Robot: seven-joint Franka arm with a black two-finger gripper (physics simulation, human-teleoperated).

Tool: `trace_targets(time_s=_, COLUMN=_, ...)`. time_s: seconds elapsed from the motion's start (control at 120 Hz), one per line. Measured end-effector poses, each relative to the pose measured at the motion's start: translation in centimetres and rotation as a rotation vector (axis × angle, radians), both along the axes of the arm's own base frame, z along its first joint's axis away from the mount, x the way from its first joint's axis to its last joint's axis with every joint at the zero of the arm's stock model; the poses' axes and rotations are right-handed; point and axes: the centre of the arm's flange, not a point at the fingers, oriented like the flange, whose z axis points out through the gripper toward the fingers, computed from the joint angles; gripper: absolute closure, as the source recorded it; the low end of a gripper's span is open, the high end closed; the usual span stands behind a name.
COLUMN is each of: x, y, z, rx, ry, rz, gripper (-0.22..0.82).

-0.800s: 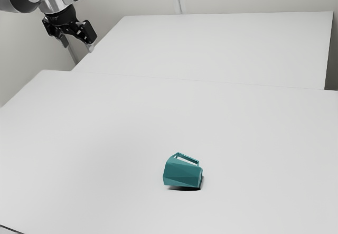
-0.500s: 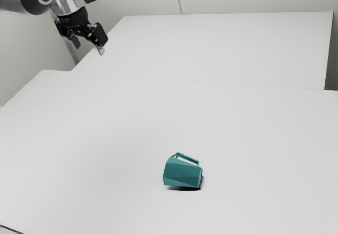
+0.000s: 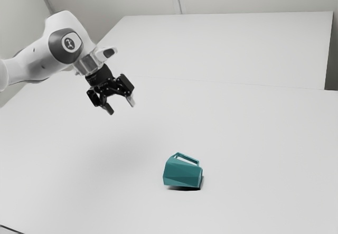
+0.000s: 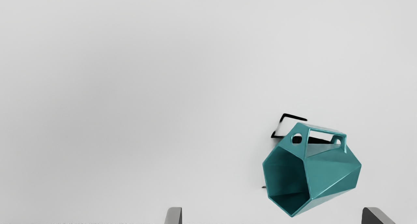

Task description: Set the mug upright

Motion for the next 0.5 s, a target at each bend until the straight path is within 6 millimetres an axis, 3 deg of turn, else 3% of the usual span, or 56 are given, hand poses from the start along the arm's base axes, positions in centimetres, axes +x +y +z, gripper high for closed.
trace_targets(time_s=0.142, x=-1.0, y=1.3, z=-5.4, rx=-0.094, ry=0.098, rz=0.104, gripper=0.00)
trace_targets(time_s=0.342, x=-2.4, y=-3.2, z=-10.2, rx=-0.192, ry=0.193, rz=0.124, gripper=0.00)
trace_targets(time_s=0.5, x=-2.1, y=-3.3, z=-13.2, rx=-0.257, ry=0.240, rz=0.201, gripper=0.00)
